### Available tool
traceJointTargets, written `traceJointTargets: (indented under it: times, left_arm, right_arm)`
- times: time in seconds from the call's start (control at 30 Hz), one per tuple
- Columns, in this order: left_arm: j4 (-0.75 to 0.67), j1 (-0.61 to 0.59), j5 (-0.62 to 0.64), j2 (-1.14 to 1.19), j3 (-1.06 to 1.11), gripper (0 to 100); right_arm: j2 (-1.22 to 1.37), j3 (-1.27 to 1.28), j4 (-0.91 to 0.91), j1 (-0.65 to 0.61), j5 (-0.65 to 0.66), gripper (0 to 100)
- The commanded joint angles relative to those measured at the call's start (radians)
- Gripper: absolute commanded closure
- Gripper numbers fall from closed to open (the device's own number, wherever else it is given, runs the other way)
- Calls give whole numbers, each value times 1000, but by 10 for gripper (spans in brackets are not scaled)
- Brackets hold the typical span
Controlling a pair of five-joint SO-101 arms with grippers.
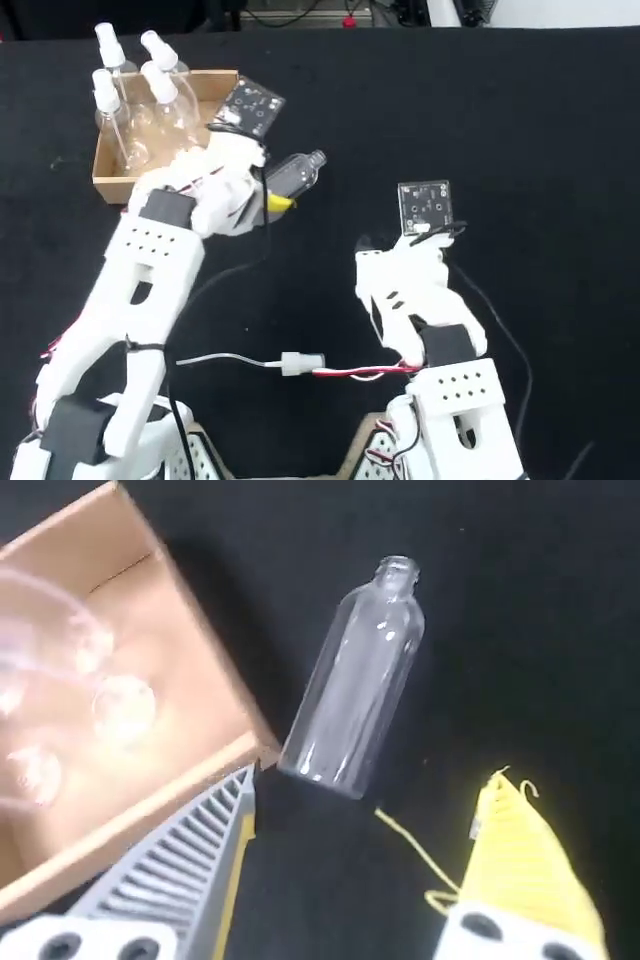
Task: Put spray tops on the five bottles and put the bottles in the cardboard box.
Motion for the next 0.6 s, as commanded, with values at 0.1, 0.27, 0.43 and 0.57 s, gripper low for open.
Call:
traceJointTargets:
  times: [0.1, 0.27, 0.43, 0.57]
  left_arm:
    - [-256, 102, 2, 44, 94, 668]
    - [-618, 127, 2, 112, 220, 668]
    - [-753, 131, 2, 193, 245, 668]
    - [-752, 104, 2, 292, 183, 668]
  right_arm:
    - [-13, -31, -28, 15, -9, 920]
    - [-13, -31, -28, 15, -9, 920]
    - [-13, -31, -28, 15, -9, 920]
    - [-13, -31, -28, 15, -9, 920]
